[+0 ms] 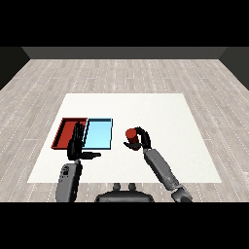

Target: Pick the red can and put it in the red box

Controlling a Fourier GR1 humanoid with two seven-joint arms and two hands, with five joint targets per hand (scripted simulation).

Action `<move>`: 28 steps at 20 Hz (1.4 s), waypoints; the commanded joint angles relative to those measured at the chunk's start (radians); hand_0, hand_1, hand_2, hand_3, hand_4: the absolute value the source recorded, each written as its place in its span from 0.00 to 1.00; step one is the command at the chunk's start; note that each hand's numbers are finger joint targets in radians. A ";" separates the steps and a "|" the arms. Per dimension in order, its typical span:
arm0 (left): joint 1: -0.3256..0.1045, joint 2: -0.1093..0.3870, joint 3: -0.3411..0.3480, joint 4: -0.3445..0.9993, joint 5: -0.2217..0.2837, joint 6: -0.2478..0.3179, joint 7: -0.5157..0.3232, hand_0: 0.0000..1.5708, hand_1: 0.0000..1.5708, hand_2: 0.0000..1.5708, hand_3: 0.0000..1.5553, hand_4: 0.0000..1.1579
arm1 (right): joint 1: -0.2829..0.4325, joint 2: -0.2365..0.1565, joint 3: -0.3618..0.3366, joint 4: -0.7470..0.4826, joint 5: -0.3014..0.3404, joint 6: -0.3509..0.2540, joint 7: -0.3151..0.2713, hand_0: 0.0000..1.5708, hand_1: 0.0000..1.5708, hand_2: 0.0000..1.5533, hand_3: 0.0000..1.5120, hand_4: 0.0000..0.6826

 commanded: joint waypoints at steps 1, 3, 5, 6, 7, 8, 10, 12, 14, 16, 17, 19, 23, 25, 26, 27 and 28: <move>-0.048 -0.009 -0.023 0.027 -0.038 0.019 0.004 0.00 0.00 0.00 0.00 0.00 | 0.054 -0.046 0.008 -0.187 0.046 -0.028 0.064 0.90 0.90 0.92 0.91 0.90; 0.052 -0.019 -0.051 -0.013 -0.030 -0.006 -0.010 0.00 0.00 0.00 0.00 0.00 | 0.096 -0.047 0.028 -0.287 0.069 -0.029 0.110 0.91 0.91 0.92 0.91 0.91; 0.019 -0.007 -0.050 -0.056 -0.030 0.006 0.075 0.00 0.00 0.00 0.00 0.00 | 0.099 -0.048 0.024 -0.348 0.077 -0.031 0.108 0.93 0.93 0.93 0.92 0.94; 0.003 -0.037 -0.158 -0.038 -0.050 0.087 0.062 0.00 0.00 0.00 0.00 0.00 | 0.116 -0.093 -0.016 -0.335 0.036 0.044 0.068 0.93 0.93 0.93 0.92 0.97; 0.040 -0.037 -0.129 -0.069 -0.055 0.031 0.063 0.00 0.00 0.00 0.00 0.00 | 0.139 -0.083 -0.012 -0.369 0.049 0.045 0.073 0.93 0.93 0.93 0.92 0.97; -0.068 -0.009 -0.059 0.001 -0.018 0.016 0.114 0.00 0.00 0.00 0.00 0.00 | 0.180 -0.087 0.007 -0.423 0.065 0.040 0.084 0.93 0.93 0.92 0.92 0.96; -0.043 -0.037 -0.165 0.032 -0.060 0.089 0.069 0.00 0.00 0.00 0.00 0.00 | 0.096 -0.052 -0.006 -0.435 0.083 0.004 0.163 0.92 0.92 0.92 0.92 0.95; -0.038 -0.037 -0.185 0.021 -0.041 0.089 0.128 0.00 0.00 0.00 0.00 0.00 | 0.112 -0.026 0.004 -0.454 0.114 -0.019 0.178 0.92 0.92 0.92 0.92 0.96; -0.043 -0.038 -0.198 0.025 -0.040 0.104 0.128 0.00 0.00 0.00 0.00 0.00 | 0.081 0.024 0.007 -0.426 0.153 -0.041 0.192 0.92 0.92 0.92 0.92 0.96; -0.048 -0.038 -0.209 0.030 -0.039 0.117 0.128 0.00 0.00 0.00 0.00 0.00 | 0.074 0.025 0.049 -0.444 0.149 -0.096 0.212 0.92 0.92 0.92 0.92 0.96; -0.021 -0.038 -0.201 0.013 -0.041 0.100 0.134 0.00 0.00 0.00 0.00 0.00 | 0.020 0.026 0.068 -0.474 0.151 -0.138 0.287 0.92 0.92 0.92 0.92 0.96; -0.116 -0.038 -0.260 0.104 -0.047 0.182 0.130 0.00 0.00 0.00 0.00 0.00 | 0.091 0.027 0.063 -0.404 0.126 -0.117 0.157 0.92 0.92 0.92 0.92 0.96; -0.105 -0.038 -0.343 0.118 0.014 0.217 0.114 0.00 0.00 0.00 0.00 0.00 | 0.054 0.027 0.026 -0.463 0.113 -0.092 0.234 0.92 0.92 0.92 0.91 0.95; -0.155 -0.038 -0.384 0.155 -0.005 0.275 0.129 0.00 0.00 0.00 0.00 0.00 | 0.083 0.027 0.091 -0.361 0.069 -0.109 0.094 0.93 0.93 0.93 0.92 0.95; -0.140 -0.038 -0.376 0.042 0.005 0.250 0.248 0.00 0.00 0.00 0.00 0.00 | 0.083 0.027 0.070 -0.455 0.105 -0.115 0.187 0.93 0.93 0.93 0.92 0.97; -0.226 -0.038 -0.366 0.189 0.032 0.292 0.168 0.00 0.00 0.00 0.00 0.00 | 0.082 0.027 0.079 -0.438 0.092 -0.113 0.168 0.93 0.93 0.93 0.92 0.97; -0.190 -0.038 -0.298 0.220 0.051 0.195 0.134 0.00 0.00 0.00 0.00 0.00 | 0.016 0.027 0.062 -0.362 0.056 -0.110 0.152 0.93 0.93 0.93 0.92 0.97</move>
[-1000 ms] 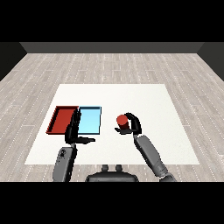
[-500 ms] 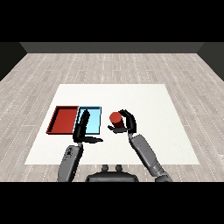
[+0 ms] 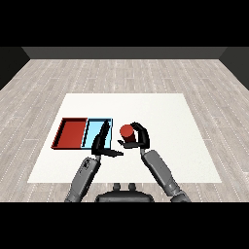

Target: Pick the red can and put it in the red box

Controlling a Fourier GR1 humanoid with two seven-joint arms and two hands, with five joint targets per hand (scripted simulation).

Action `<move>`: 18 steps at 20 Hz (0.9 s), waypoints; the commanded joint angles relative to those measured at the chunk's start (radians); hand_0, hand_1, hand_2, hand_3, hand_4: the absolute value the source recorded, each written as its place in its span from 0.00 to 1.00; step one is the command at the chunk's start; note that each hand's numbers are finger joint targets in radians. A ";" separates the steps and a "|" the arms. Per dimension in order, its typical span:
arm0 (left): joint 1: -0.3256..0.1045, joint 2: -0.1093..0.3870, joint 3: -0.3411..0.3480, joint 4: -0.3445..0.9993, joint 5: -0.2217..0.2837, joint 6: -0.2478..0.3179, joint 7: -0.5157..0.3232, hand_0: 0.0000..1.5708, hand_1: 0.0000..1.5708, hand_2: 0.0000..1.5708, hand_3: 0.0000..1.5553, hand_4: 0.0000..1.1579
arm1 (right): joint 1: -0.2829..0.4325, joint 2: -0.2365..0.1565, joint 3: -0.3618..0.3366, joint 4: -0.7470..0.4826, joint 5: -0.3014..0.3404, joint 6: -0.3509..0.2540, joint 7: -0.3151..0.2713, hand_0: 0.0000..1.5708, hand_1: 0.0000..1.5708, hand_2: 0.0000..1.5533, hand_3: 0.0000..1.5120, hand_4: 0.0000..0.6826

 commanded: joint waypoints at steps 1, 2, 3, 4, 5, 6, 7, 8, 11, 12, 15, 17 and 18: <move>-0.013 0.000 -0.062 0.128 0.042 0.023 -0.084 0.00 0.00 0.00 0.00 0.00 | -0.060 0.003 -0.033 0.071 -0.050 0.016 -0.032 0.93 0.93 0.93 0.92 0.93; -0.008 0.000 -0.092 0.124 0.026 0.067 -0.074 0.00 0.00 0.00 0.00 0.00 | 0.016 0.003 0.010 -0.033 -0.025 0.001 -0.005 0.93 0.93 0.93 0.92 0.94; -0.006 0.000 -0.058 0.079 0.027 0.023 -0.039 0.00 0.00 0.00 0.00 0.00 | -0.039 0.003 0.083 -0.005 -0.030 -0.090 0.023 0.93 0.93 0.93 0.92 0.93; -0.068 0.000 -0.113 0.112 0.063 0.101 -0.031 0.00 0.00 0.00 0.00 0.00 | -0.102 0.003 0.041 0.092 -0.067 -0.066 -0.018 0.93 0.93 0.93 0.92 0.92; -0.042 0.000 -0.040 0.182 0.073 -0.001 -0.095 0.00 0.00 0.00 0.00 0.00 | -0.119 0.003 0.053 0.113 -0.094 -0.086 -0.058 0.93 0.93 0.93 0.92 0.93; -0.054 0.000 -0.106 0.163 0.081 0.083 -0.075 0.00 0.00 0.00 0.00 0.00 | -0.008 0.003 0.079 -0.002 -0.026 -0.079 0.006 0.93 0.93 0.93 0.91 0.93; 0.046 0.000 -0.079 0.047 0.047 0.000 -0.024 0.00 0.00 0.00 0.00 0.00 | -0.052 0.003 0.101 0.036 -0.065 -0.099 -0.036 0.93 0.93 0.93 0.91 0.93; -0.049 0.000 -0.100 0.170 0.104 0.048 -0.075 0.00 0.00 0.00 0.00 0.00 | -0.112 0.003 0.045 0.063 -0.080 -0.070 -0.003 0.93 0.93 0.93 0.91 0.94; -0.074 0.000 -0.150 0.117 0.113 0.112 0.005 0.00 0.00 0.00 0.00 0.00 | -0.005 0.003 0.072 -0.043 -0.028 -0.048 0.017 0.92 0.92 0.92 0.92 0.93; -0.046 0.000 -0.051 0.130 0.072 0.007 -0.029 0.00 0.00 0.00 0.00 0.00 | -0.083 0.003 0.056 0.042 -0.060 -0.052 -0.003 0.92 0.92 0.92 0.92 0.93; -0.131 0.000 -0.051 0.298 0.103 0.020 -0.111 0.00 0.00 0.00 0.00 0.00 | -0.141 0.003 0.178 0.160 -0.145 -0.172 -0.100 0.91 0.91 0.92 0.91 0.93; -0.042 0.000 -0.122 0.190 0.115 0.065 -0.065 0.00 0.00 0.00 0.00 0.00 | -0.087 0.003 0.106 0.131 -0.133 -0.079 -0.117 0.91 0.91 0.93 0.91 0.92; -0.103 0.000 -0.149 0.216 0.155 0.092 -0.056 0.00 0.00 0.00 0.00 0.00 | -0.048 0.003 0.121 0.012 -0.074 -0.096 -0.025 0.91 0.91 0.93 0.91 0.92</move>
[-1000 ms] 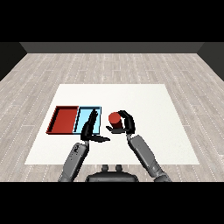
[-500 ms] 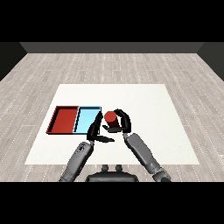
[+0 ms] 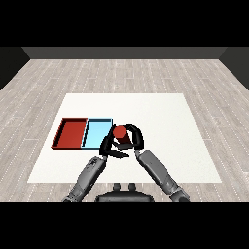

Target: Pick the red can and put it in the red box

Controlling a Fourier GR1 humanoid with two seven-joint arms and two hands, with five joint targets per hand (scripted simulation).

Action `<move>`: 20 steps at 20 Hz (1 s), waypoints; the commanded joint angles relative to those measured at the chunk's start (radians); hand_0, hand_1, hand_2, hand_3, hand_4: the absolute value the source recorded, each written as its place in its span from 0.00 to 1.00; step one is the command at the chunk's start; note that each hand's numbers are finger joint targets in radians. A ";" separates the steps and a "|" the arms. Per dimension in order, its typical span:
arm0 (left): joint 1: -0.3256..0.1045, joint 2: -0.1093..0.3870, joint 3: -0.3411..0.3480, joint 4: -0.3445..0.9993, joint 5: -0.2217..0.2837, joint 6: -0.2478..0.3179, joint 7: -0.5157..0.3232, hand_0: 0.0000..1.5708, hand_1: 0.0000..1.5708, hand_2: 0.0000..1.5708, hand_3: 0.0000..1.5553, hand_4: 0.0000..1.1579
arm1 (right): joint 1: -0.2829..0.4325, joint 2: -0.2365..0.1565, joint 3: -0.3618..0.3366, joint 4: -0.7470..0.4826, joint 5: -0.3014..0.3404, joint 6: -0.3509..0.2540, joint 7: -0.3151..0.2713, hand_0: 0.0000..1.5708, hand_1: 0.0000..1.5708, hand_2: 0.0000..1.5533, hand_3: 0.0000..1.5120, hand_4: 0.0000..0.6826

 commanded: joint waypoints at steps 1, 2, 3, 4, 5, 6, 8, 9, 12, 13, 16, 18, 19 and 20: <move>0.010 0.000 0.007 0.029 0.006 -0.037 -0.001 0.00 0.00 0.00 0.00 0.00 | -0.008 0.000 -0.033 -0.014 0.026 0.049 0.037 0.91 0.91 0.93 0.91 0.92; 0.020 0.000 -0.004 0.113 0.050 -0.049 -0.126 0.00 0.00 0.00 0.00 0.00 | -0.055 0.000 0.007 0.078 -0.056 -0.015 -0.043 0.92 0.92 0.93 0.91 0.92; -0.005 0.000 -0.018 0.041 0.063 -0.005 -0.032 0.00 0.00 0.00 0.00 0.00 | -0.122 0.000 0.124 0.051 -0.124 -0.141 -0.008 0.92 0.92 0.92 0.91 0.91; 0.023 0.000 -0.064 0.025 0.057 -0.004 -0.083 0.00 0.00 0.00 0.00 0.00 | -0.023 0.000 -0.010 0.009 -0.035 0.042 -0.005 0.92 0.92 0.92 0.91 0.92; -0.131 0.000 0.006 0.102 0.116 -0.008 -0.011 0.00 0.00 0.00 0.00 0.00 | 0.000 0.000 0.101 -0.044 -0.069 -0.071 -0.001 0.93 0.93 0.92 0.91 0.92; -0.046 0.000 -0.029 0.058 0.070 -0.002 -0.032 0.00 0.00 0.00 0.00 0.00 | 0.021 0.000 0.057 -0.080 -0.011 -0.026 0.043 0.94 0.94 0.93 0.91 0.91; -0.087 0.000 -0.059 0.109 0.106 0.025 -0.068 0.00 0.00 0.00 0.00 0.00 | -0.068 0.000 0.023 0.035 -0.095 0.004 -0.017 0.94 0.94 0.93 0.91 0.91; -0.042 0.000 -0.084 0.064 0.084 0.033 -0.074 0.00 0.00 0.00 0.00 0.00 | -0.084 0.000 0.142 -0.017 -0.091 -0.134 0.036 0.95 0.95 0.93 0.91 0.90; -0.057 0.000 -0.086 0.061 0.106 0.026 -0.041 0.00 0.00 0.00 0.00 0.00 | -0.058 0.000 0.071 -0.017 -0.046 -0.052 0.028 0.96 0.96 0.93 0.91 0.91; -0.073 0.000 -0.088 -0.004 0.094 0.069 -0.007 0.00 0.00 0.00 0.00 0.00 | -0.148 0.000 0.105 0.037 -0.125 -0.088 0.028 0.95 0.95 0.93 0.91 0.90; -0.042 0.006 -0.068 0.012 0.061 0.026 -0.021 0.00 0.00 0.00 0.00 0.00 | -0.072 0.000 0.126 0.122 -0.148 -0.045 -0.121 0.94 0.94 0.94 0.91 0.93; -0.009 0.000 -0.080 0.039 0.052 0.045 -0.079 0.00 0.00 0.00 0.00 0.14 | -0.085 0.000 0.167 0.078 -0.156 -0.085 -0.079 0.94 0.94 0.94 0.91 0.94; -0.068 0.000 -0.015 0.050 0.054 -0.004 -0.015 0.00 0.00 0.00 0.00 0.19 | -0.075 0.000 0.111 0.056 -0.119 -0.025 -0.039 0.95 0.95 0.94 0.91 0.95; -0.069 0.000 -0.049 0.101 0.040 0.029 -0.085 0.00 0.00 0.00 0.00 0.25 | -0.116 0.000 0.148 0.116 -0.156 -0.078 -0.068 0.95 0.95 0.94 0.91 0.94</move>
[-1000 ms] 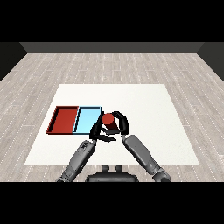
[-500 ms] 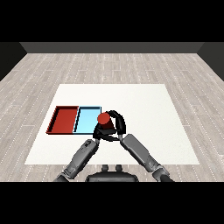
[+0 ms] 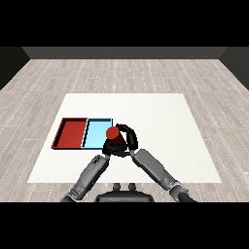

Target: Pick the red can and put it in the red box

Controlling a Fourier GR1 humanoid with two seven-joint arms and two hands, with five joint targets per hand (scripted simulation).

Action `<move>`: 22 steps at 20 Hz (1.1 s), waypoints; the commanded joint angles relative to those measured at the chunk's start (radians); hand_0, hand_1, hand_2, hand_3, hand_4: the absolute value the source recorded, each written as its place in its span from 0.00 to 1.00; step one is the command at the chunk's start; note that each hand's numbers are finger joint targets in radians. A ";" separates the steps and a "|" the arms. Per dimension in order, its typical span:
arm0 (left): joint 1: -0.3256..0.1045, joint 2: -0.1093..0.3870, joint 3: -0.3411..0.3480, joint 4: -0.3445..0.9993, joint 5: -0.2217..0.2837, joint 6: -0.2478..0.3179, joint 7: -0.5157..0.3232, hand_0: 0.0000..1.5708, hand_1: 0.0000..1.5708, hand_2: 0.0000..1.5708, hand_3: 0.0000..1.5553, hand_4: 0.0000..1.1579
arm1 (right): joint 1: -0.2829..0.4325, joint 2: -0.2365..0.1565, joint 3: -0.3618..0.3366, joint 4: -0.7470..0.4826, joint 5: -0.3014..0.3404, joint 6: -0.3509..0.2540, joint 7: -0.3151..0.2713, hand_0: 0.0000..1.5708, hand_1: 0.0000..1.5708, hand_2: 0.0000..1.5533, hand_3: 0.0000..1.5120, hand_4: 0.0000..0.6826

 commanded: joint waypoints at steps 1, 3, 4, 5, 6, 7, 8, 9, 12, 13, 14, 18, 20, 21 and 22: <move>-0.061 -0.004 0.026 0.120 -0.009 0.048 -0.039 0.00 0.00 0.00 0.00 0.37 | -0.035 0.007 0.027 0.001 -0.032 -0.050 0.001 0.93 0.93 0.93 0.90 0.92; -0.021 -0.004 0.009 0.041 -0.002 0.215 0.043 0.39 0.39 0.40 0.00 0.52 | -0.038 0.007 0.069 0.010 -0.017 -0.073 -0.006 0.94 0.94 0.93 0.90 0.92; -0.085 -0.004 0.007 0.035 0.033 0.246 0.078 0.47 0.47 0.56 0.45 0.71 | -0.035 0.007 0.024 0.015 -0.001 -0.018 0.018 0.94 0.94 0.93 0.90 0.92; 0.006 -0.004 0.033 0.029 0.054 0.191 -0.007 0.85 0.85 0.90 0.87 0.82 | -0.007 0.007 0.037 0.010 -0.026 -0.012 -0.009 0.90 0.90 0.93 0.90 0.92; -0.056 -0.004 0.039 0.031 0.049 0.227 0.076 1.00 1.00 1.00 0.96 0.85 | -0.026 0.007 0.010 0.002 -0.023 -0.027 0.010 0.94 0.94 0.94 0.90 0.93; -0.042 -0.004 -0.007 0.088 0.046 0.256 0.041 1.00 1.00 0.98 0.92 0.80 | -0.003 0.007 0.045 0.010 -0.007 -0.038 -0.012 0.94 0.94 0.93 0.91 0.92; -0.117 -0.004 -0.076 0.078 0.085 0.352 0.096 1.00 1.00 0.95 0.89 0.79 | -0.044 0.007 0.066 0.004 -0.067 -0.071 -0.005 0.97 0.97 0.94 0.91 0.92; -0.098 -0.004 -0.101 0.035 0.037 0.391 0.135 0.97 0.97 0.94 0.88 0.75 | -0.055 0.007 0.068 -0.006 -0.045 -0.076 0.025 0.97 0.97 0.94 0.92 0.91; -0.076 -0.004 -0.017 0.056 0.017 0.328 0.092 0.99 0.99 0.96 0.91 0.79 | 0.016 0.007 0.042 -0.054 0.002 -0.019 0.027 0.98 0.98 0.94 0.91 0.89; -0.100 -0.004 -0.077 0.076 0.074 0.371 0.055 0.99 0.99 0.96 0.91 0.84 | 0.065 0.007 0.104 -0.079 0.017 -0.043 0.014 0.95 0.95 0.94 0.91 0.89; -0.077 -0.004 -0.114 0.027 0.073 0.437 0.039 1.00 1.00 0.96 0.91 0.87 | -0.052 0.007 0.025 0.023 -0.038 -0.011 0.001 0.93 0.93 0.93 0.91 0.89; -0.065 -0.004 -0.022 0.019 0.002 0.395 0.061 1.00 1.00 0.97 0.91 0.81 | -0.046 0.007 0.031 -0.006 -0.067 -0.016 0.005 0.91 0.91 0.93 0.91 0.91; -0.025 -0.004 -0.070 -0.003 0.011 0.410 0.025 1.00 1.00 0.97 0.92 0.83 | 0.026 0.007 0.029 -0.062 -0.054 -0.024 -0.007 0.93 0.93 0.93 0.91 0.87; -0.048 -0.004 -0.023 0.007 0.002 0.383 0.047 1.00 1.00 0.97 0.92 0.90 | 0.023 0.007 0.048 -0.034 -0.125 -0.013 -0.063 0.90 0.90 0.91 0.90 0.69; -0.042 -0.004 -0.050 0.020 0.012 0.406 0.017 1.00 1.00 0.97 0.92 0.93 | 0.016 0.007 -0.005 -0.010 -0.108 0.043 -0.059 0.84 0.84 0.85 0.83 0.18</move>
